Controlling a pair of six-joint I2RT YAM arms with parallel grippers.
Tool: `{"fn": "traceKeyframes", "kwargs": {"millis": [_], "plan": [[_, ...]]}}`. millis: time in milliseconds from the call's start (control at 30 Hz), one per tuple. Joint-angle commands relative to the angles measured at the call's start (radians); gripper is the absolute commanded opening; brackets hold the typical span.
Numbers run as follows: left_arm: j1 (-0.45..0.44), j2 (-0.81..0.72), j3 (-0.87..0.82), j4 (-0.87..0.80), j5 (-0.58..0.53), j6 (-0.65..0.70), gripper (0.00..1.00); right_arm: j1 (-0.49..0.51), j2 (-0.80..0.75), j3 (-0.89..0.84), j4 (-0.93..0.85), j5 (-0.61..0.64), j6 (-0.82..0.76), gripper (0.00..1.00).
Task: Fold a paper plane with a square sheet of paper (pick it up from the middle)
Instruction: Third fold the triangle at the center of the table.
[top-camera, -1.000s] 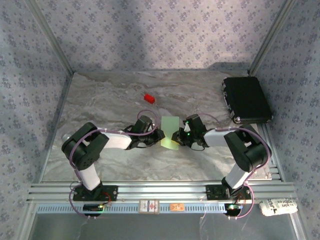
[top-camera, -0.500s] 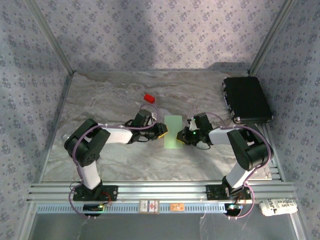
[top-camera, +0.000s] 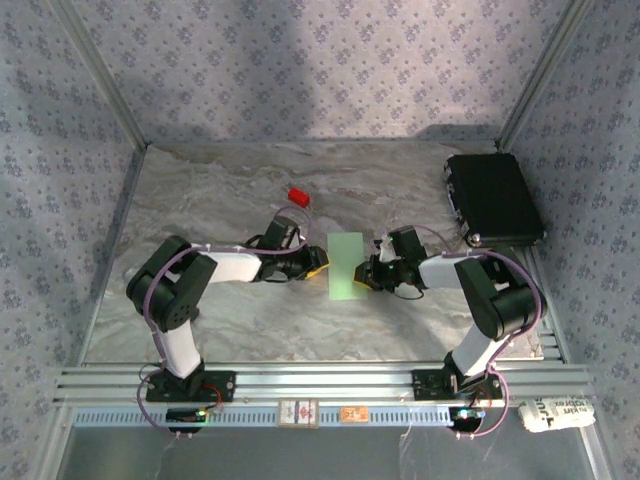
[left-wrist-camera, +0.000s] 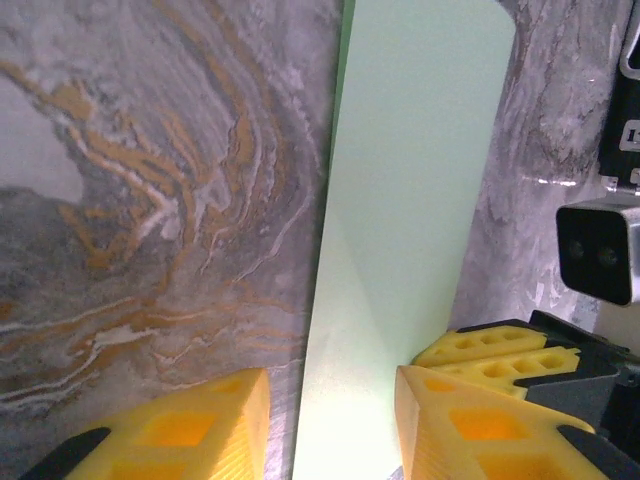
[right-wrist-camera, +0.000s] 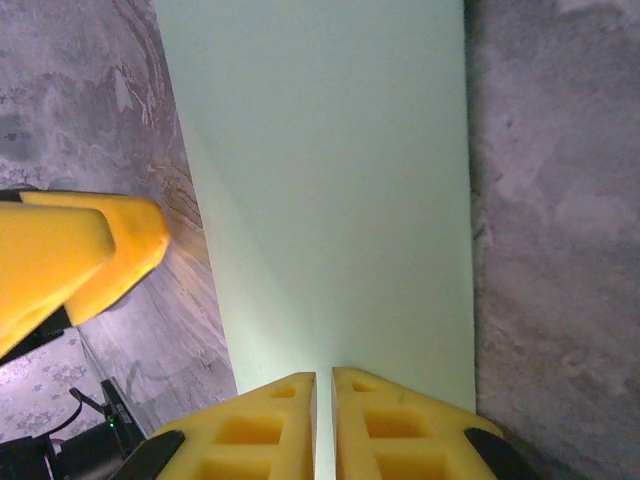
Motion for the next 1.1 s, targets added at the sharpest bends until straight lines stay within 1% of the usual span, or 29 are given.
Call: {"fn": "traceKeyframes", "kwargs": {"millis": [0, 167, 367, 533, 733, 1067], "plan": [[0.000, 0.035, 0.072, -0.063, 0.044, 0.052, 0.38, -0.010, 0.024, 0.014, -0.061, -0.013, -0.035, 0.14], [0.001, 0.082, 0.118, -0.106, 0.066, 0.062, 0.39, -0.013, 0.024, 0.011, -0.061, -0.010, -0.033, 0.13], [-0.002, 0.102, 0.158, -0.194, 0.048, 0.090, 0.39, -0.012, 0.026, 0.007, -0.057, -0.008, -0.030, 0.14], [-0.005, 0.123, 0.170, -0.176, 0.078, 0.090, 0.39, -0.012, 0.031, 0.006, -0.054, -0.011, -0.031, 0.14], [-0.009, 0.156, 0.192, -0.148, 0.116, 0.083, 0.37, -0.014, 0.042, 0.009, -0.052, -0.014, -0.033, 0.14], [-0.011, 0.170, 0.204, -0.138, 0.122, 0.078, 0.37, -0.014, 0.046, 0.004, -0.040, -0.016, -0.030, 0.14]]}}
